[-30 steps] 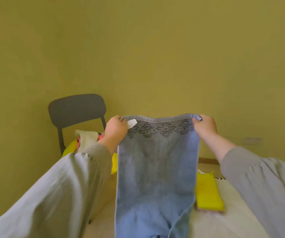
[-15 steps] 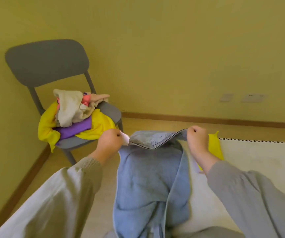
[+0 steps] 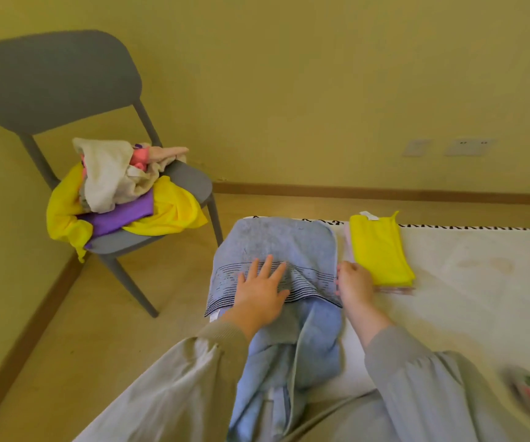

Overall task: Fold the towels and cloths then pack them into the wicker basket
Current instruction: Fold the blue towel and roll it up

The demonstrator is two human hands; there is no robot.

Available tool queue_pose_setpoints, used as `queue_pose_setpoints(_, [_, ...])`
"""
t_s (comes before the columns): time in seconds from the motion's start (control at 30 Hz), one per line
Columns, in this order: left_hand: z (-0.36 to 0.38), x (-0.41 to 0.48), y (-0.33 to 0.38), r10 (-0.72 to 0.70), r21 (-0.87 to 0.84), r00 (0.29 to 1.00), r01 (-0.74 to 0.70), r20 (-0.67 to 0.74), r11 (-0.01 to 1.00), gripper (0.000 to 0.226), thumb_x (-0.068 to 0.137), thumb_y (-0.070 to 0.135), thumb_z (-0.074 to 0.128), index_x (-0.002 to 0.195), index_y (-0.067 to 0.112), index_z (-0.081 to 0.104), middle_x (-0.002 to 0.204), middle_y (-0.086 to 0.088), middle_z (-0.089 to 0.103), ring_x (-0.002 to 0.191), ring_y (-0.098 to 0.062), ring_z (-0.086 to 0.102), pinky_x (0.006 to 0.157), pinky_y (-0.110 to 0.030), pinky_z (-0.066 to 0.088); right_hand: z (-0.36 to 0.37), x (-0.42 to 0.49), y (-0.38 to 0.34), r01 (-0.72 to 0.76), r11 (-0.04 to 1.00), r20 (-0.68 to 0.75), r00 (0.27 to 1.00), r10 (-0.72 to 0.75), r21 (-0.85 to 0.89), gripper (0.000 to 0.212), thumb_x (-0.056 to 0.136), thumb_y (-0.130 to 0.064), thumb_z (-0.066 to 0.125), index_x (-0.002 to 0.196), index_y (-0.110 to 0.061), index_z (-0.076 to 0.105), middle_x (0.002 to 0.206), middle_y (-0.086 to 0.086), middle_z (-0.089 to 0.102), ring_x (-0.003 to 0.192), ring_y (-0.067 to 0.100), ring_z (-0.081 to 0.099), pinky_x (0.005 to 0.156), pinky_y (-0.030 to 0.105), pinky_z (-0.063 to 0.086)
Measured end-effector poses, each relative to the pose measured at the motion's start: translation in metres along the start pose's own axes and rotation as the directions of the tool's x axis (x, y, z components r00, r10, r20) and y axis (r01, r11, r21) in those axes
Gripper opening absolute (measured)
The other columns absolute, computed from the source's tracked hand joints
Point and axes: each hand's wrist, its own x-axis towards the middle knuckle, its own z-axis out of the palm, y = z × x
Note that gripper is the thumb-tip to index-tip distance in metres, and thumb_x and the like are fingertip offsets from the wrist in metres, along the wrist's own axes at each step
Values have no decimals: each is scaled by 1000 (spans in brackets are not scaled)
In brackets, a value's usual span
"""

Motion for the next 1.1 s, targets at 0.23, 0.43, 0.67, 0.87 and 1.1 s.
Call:
queue_pose_setpoints(0.23, [13,30,5,-89,-25,980,86,-175,996,56,101,48,17,152,33,-1,160,2,-10,146,-24,-13,116,-50,-1,6,-5,1,260,821,219,961,-170,-508,20,86,-12,53,66,-16,49,76,7,57,71,25,49,54,27,29])
queue_pose_setpoints(0.43, [37,53,-5,-74,84,960,100,-269,991,71,85,60,-4,151,33,-6,160,-1,-11,146,-26,-14,115,-52,-7,18,10,-9,311,741,52,935,-351,-595,22,85,-19,52,101,-4,55,96,15,59,86,33,55,65,32,40])
queue_pose_setpoints(0.67, [49,55,-11,-48,56,932,73,-360,996,68,88,56,5,152,31,2,160,-2,-3,147,-25,-10,115,-49,-8,23,41,-36,228,972,170,957,-234,56,21,90,-25,44,80,-19,62,97,5,55,94,21,54,78,30,38])
queue_pose_setpoints(0.87, [51,55,-14,-56,14,908,68,-416,998,69,87,51,12,152,28,12,160,-1,5,148,-22,-3,117,-46,-5,35,61,-53,-263,807,333,939,88,528,17,68,-30,46,56,-23,35,55,0,40,55,18,38,55,27,28])
queue_pose_setpoints(1.1, [56,57,-13,-59,-6,892,63,-449,998,68,86,48,21,150,25,25,159,-2,17,148,-22,6,118,-48,3,37,69,-51,-59,994,336,942,23,97,42,72,-13,66,96,-46,60,125,10,56,103,32,61,72,45,59])
